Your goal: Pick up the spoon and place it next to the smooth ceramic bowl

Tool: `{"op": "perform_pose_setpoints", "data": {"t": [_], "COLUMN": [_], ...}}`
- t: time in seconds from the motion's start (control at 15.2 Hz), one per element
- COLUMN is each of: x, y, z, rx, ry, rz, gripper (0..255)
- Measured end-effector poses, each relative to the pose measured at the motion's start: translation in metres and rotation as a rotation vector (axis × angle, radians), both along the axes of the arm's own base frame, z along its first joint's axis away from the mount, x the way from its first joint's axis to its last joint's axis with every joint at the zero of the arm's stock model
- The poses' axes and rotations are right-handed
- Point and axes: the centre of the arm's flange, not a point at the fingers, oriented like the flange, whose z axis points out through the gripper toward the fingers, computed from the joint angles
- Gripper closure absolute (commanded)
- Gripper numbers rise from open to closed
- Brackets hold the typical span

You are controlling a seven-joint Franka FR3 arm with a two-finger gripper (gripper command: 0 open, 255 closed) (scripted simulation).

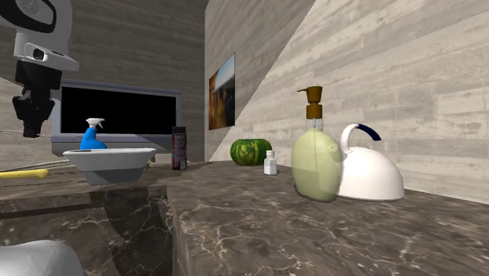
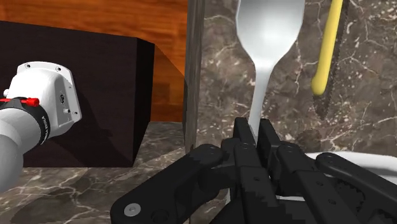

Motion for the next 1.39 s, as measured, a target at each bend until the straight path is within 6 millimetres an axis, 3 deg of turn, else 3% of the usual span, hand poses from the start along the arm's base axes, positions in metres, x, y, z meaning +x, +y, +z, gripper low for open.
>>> {"op": "perform_pose_setpoints", "data": {"t": [1.39], "x": [0.000], "y": [0.001], "z": [-0.109], "rx": [0.004], "ry": [0.000], "rz": [-0.001], "gripper": [255]}}
